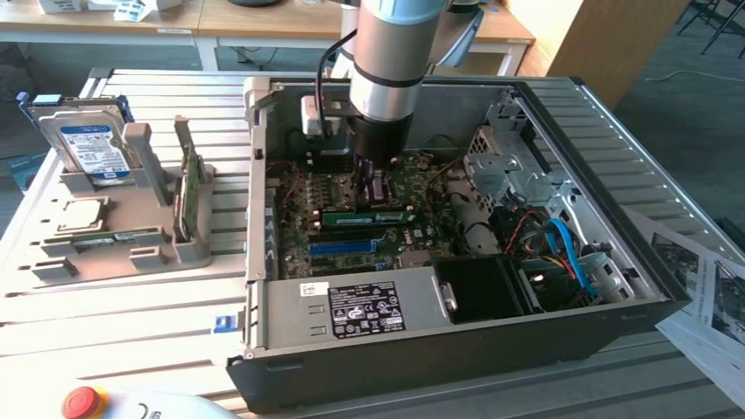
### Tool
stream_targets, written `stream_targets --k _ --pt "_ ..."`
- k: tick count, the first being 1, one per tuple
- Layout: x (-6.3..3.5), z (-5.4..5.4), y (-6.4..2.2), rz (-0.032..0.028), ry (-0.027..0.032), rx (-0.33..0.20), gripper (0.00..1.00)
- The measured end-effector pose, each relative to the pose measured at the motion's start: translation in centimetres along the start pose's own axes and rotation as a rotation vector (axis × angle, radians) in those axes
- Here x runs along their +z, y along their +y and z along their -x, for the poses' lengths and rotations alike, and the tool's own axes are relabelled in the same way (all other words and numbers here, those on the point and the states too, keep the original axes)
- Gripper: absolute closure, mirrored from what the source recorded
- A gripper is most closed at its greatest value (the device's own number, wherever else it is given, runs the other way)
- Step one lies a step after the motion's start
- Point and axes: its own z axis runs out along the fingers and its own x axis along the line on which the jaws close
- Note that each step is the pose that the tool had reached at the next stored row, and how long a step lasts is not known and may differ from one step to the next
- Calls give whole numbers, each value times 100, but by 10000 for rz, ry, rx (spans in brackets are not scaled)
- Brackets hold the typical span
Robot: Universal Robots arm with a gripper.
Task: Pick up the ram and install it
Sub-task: 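Press down the ram until it locks into place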
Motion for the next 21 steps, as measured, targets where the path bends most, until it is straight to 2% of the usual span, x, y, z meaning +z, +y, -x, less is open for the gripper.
stream_targets --k 21 --pt "29 0 -1 1 3 0 89"
